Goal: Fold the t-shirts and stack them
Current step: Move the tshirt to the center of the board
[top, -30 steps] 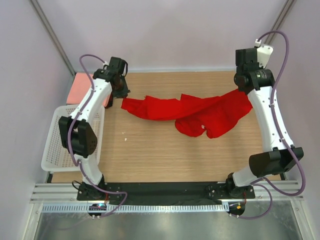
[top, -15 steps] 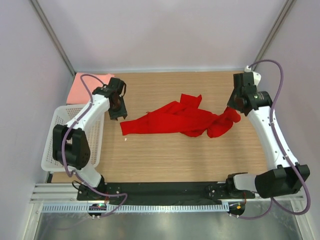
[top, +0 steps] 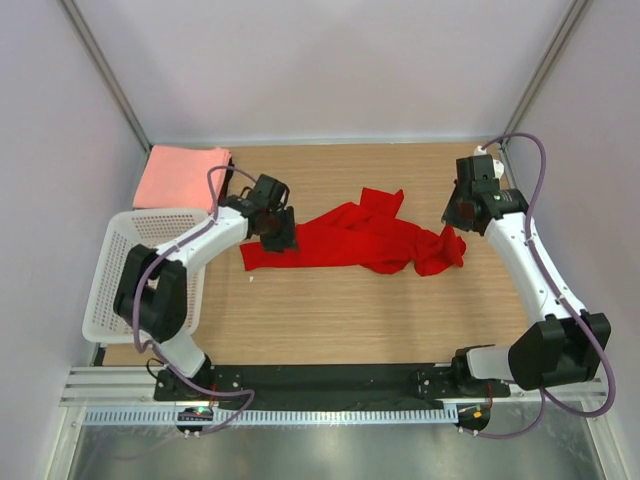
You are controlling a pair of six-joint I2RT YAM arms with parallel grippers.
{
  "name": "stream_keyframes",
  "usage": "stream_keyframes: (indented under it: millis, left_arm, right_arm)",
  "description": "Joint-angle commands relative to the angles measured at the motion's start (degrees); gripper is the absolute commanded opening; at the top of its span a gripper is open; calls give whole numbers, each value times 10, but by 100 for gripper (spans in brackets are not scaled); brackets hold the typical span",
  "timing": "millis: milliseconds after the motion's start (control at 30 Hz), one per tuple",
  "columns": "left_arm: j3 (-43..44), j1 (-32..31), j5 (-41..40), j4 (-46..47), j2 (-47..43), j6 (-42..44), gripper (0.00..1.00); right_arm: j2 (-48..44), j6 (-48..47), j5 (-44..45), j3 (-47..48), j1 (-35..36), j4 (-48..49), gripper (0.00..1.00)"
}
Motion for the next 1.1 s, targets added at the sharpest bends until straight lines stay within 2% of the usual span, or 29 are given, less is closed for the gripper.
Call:
stream_keyframes:
  millis: [0,233,500,533,600,633,667,767,933,1067]
  left_arm:
    - [-12,1,59,88,43,-73,42]
    - [-22,-17,22,108,96,-141,44]
    - [-24,-19,0,107,125,-170,42]
    - [-24,-20,-3,108,127,-172,41]
    - [-23,-20,-7,103,131,-175,30]
    - [-22,-21,-10,101,131,-175,24]
    - [-22,-20,-17,97,130,-175,14]
    - [-10,-20,-29,69,119,-169,0]
    - [33,-20,-45,-12,90,-138,0]
    - [82,-21,-108,-76,70,-112,0]
  right_arm:
    - [-2,4,-9,8,0,31,1]
    - [6,-1,-11,9,-1,38,1]
    - [12,-2,-11,1,-1,49,1]
    - [13,-3,-13,0,-1,50,1]
    - [15,-2,-15,-2,-1,51,1]
    - [16,-1,-15,-2,0,50,1]
    - [16,-1,-15,-3,0,51,1]
    - [19,-2,-13,-1,0,55,1]
    - [86,-12,-22,31,8,49,1]
    - [146,-17,-16,61,25,61,1]
